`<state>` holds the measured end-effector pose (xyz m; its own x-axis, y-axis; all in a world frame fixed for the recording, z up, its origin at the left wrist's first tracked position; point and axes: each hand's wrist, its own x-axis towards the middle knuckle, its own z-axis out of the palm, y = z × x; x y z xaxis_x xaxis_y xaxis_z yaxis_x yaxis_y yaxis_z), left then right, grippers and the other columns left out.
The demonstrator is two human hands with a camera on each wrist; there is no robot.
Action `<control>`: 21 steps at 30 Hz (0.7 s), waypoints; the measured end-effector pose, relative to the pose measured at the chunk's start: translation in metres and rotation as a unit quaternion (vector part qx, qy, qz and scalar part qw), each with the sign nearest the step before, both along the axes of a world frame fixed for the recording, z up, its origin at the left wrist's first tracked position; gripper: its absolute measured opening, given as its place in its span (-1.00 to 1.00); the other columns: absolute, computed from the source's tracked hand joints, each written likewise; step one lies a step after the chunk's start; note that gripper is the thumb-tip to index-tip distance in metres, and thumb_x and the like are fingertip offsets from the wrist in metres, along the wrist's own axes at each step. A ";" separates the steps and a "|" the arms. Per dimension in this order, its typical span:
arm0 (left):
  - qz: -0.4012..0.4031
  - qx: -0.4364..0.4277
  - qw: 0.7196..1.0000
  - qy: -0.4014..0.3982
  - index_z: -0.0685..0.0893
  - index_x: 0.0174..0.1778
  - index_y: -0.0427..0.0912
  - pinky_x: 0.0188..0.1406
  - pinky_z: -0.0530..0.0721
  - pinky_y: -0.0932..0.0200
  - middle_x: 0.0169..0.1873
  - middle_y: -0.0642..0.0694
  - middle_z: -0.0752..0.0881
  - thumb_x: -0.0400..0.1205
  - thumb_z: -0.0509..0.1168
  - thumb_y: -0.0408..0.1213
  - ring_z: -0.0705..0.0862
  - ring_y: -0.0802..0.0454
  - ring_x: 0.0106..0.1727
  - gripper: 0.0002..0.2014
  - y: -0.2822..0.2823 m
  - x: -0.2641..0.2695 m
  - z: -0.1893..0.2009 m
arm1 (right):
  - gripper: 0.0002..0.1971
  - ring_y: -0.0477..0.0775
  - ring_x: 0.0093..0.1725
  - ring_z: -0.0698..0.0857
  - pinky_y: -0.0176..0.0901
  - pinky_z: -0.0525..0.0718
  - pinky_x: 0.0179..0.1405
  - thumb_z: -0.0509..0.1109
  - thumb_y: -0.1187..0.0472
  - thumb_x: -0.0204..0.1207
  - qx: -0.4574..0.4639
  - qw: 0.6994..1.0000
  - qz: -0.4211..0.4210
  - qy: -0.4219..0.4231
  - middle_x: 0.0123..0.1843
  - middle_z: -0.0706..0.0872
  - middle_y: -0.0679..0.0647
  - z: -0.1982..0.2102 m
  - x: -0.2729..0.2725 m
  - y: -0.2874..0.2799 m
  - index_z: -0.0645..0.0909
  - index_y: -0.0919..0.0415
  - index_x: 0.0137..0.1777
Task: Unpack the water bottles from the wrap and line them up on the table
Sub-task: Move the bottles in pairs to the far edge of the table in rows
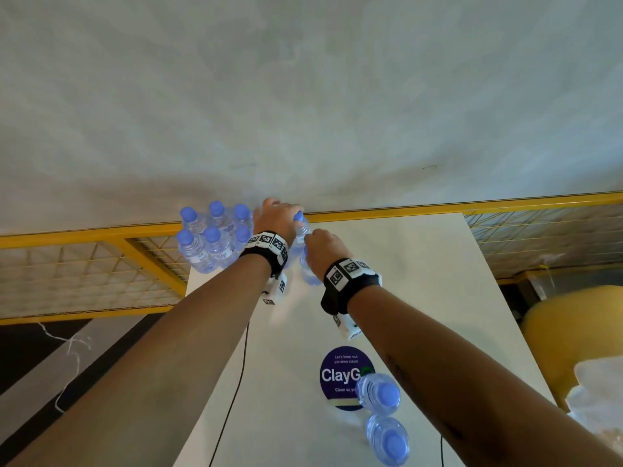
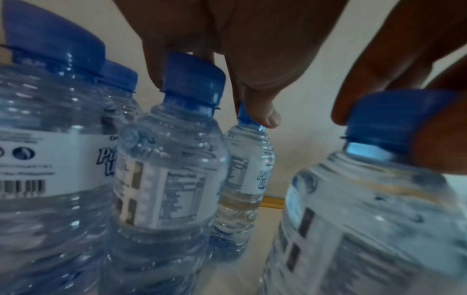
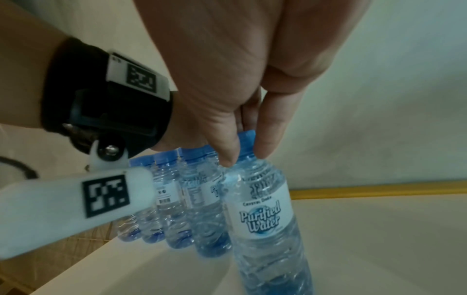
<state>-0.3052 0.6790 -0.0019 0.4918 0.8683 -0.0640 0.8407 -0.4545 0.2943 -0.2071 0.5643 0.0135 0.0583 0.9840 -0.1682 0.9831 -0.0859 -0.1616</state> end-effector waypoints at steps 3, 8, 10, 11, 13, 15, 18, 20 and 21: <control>-0.018 0.010 1.000 0.005 0.68 -0.10 -0.08 0.15 0.63 -0.11 -0.26 0.09 0.69 0.57 0.35 -0.26 0.49 -0.28 0.50 -0.96 0.009 -0.001 -0.004 | -0.81 0.16 0.08 0.77 -0.11 0.67 -0.07 0.36 0.27 0.62 -0.007 1.000 0.007 -0.011 0.10 0.74 0.15 0.004 0.004 0.018 0.66 0.26 0.20; -0.036 0.010 0.999 -0.011 0.46 -0.32 -0.06 -0.08 0.61 0.00 -0.47 0.18 0.40 0.58 0.24 -0.40 0.59 -0.29 0.39 -0.80 0.010 -0.003 0.000 | -0.86 0.15 -0.01 0.76 -0.15 0.57 -0.21 0.34 0.29 0.63 -0.022 0.999 -0.021 0.018 -0.04 0.71 0.13 0.008 0.001 0.040 0.66 0.27 0.11; -0.034 0.022 0.999 -0.033 0.37 -0.44 -0.05 -0.12 0.60 -0.01 -0.49 0.19 0.33 0.55 0.26 -0.39 0.67 -0.32 0.26 -0.71 0.006 -0.002 0.002 | -0.89 0.13 -0.09 0.74 -0.14 0.58 -0.24 0.35 0.29 0.61 -0.013 0.999 -0.026 0.026 -0.02 0.74 0.12 0.005 -0.003 0.046 0.66 0.24 0.08; -0.032 0.020 0.998 -0.042 0.31 -0.47 -0.03 -0.15 0.59 0.00 -0.50 0.19 0.31 0.53 0.26 -0.38 0.69 -0.34 0.21 -0.68 0.005 -0.003 0.000 | -0.89 0.14 -0.08 0.76 -0.13 0.61 -0.24 0.34 0.31 0.61 -0.009 0.999 -0.027 0.028 0.00 0.75 0.14 0.002 -0.005 0.048 0.67 0.24 0.07; -0.027 0.003 0.998 -0.053 0.29 -0.48 -0.01 -0.18 0.58 0.02 -0.49 0.15 0.31 0.47 0.19 -0.29 0.70 -0.32 0.17 -0.74 0.010 -0.003 -0.010 | -0.88 0.17 -0.03 0.78 -0.10 0.69 -0.18 0.35 0.33 0.59 -0.009 0.999 -0.028 0.030 0.02 0.76 0.17 0.002 -0.009 0.049 0.67 0.25 0.08; -0.029 -0.009 0.998 -0.047 0.33 -0.47 0.02 -0.26 0.51 0.08 -0.47 0.03 0.37 0.39 0.04 -0.13 0.74 -0.33 0.03 -0.88 0.019 -0.003 -0.021 | -0.84 0.18 -0.03 0.78 -0.09 0.72 -0.13 0.43 0.33 0.52 -0.005 0.999 -0.031 0.038 0.01 0.76 0.17 0.002 -0.010 0.048 0.65 0.26 0.08; -0.031 -0.022 0.999 -0.033 0.47 -0.40 0.08 -0.37 0.49 0.14 -0.44 -0.09 0.52 0.32 -0.04 -0.05 0.75 -0.32 -0.21 -0.81 0.032 -0.001 -0.037 | -0.84 0.19 -0.05 0.76 -0.10 0.66 -0.17 0.38 0.35 0.55 0.007 0.998 -0.041 0.044 0.00 0.75 0.19 0.004 -0.013 0.045 0.65 0.29 0.11; -0.016 -0.032 0.999 -0.037 0.72 -0.21 -0.02 -0.24 0.72 0.08 -0.32 -0.06 0.66 0.39 0.03 -0.12 0.77 -0.26 -0.19 -0.66 0.032 -0.002 -0.035 | -0.85 0.16 -0.09 0.74 -0.12 0.59 -0.21 0.33 0.36 0.58 0.013 0.997 -0.052 0.050 -0.01 0.76 0.19 0.001 -0.015 0.047 0.67 0.29 0.09; -0.009 -0.031 0.998 -0.045 0.79 -0.07 -0.06 -0.13 0.80 -0.01 -0.22 -0.12 0.73 0.42 0.08 -0.14 0.79 -0.24 -0.15 -0.61 0.030 -0.002 -0.031 | -0.85 0.16 -0.08 0.74 -0.11 0.56 -0.22 0.30 0.35 0.60 0.021 0.996 -0.059 0.058 -0.01 0.76 0.19 0.000 -0.016 0.047 0.68 0.30 0.09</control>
